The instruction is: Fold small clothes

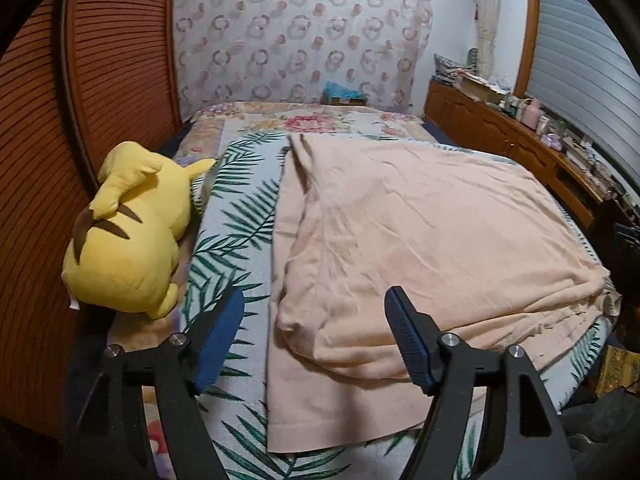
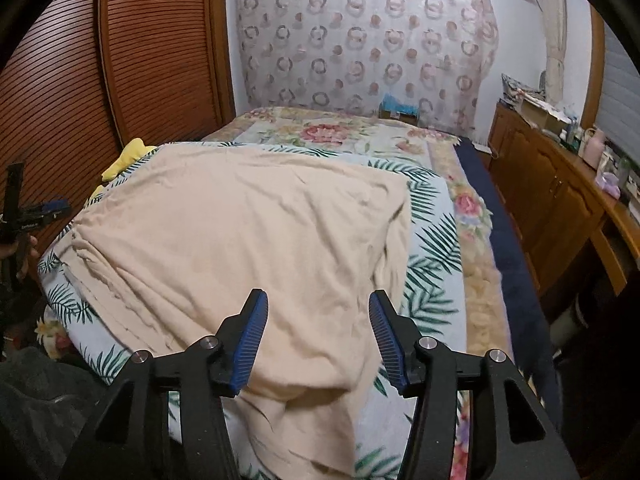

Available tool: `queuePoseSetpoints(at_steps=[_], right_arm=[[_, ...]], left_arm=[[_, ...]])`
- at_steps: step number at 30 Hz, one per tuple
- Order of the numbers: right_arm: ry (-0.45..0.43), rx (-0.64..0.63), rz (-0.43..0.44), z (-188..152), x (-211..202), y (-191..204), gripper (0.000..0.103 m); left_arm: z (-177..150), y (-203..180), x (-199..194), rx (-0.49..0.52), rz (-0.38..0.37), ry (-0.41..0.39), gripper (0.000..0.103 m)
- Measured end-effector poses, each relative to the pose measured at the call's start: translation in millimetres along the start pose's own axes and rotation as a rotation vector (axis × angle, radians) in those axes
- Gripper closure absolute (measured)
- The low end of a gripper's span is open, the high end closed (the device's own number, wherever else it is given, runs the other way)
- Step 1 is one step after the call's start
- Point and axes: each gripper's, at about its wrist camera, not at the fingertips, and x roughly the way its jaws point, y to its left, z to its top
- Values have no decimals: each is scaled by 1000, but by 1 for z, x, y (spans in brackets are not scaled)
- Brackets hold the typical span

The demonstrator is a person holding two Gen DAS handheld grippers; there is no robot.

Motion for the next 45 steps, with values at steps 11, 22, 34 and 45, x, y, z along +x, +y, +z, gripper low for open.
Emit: queuePoseSetpoints(at_steps=[11, 22, 34, 45], right_arm=[[26, -34, 92, -2, 65, 20, 48], [126, -84, 92, -7, 113, 31, 48], [112, -99, 85, -11, 117, 41, 32], [114, -90, 80, -10, 118, 42, 29]], left_arm=[[-13, 8, 9, -24, 27, 33, 29], [-22, 15, 16, -45, 29, 60, 29], [-28, 13, 24, -53, -26, 79, 53], [-21, 11, 29, -53, -34, 100, 78]])
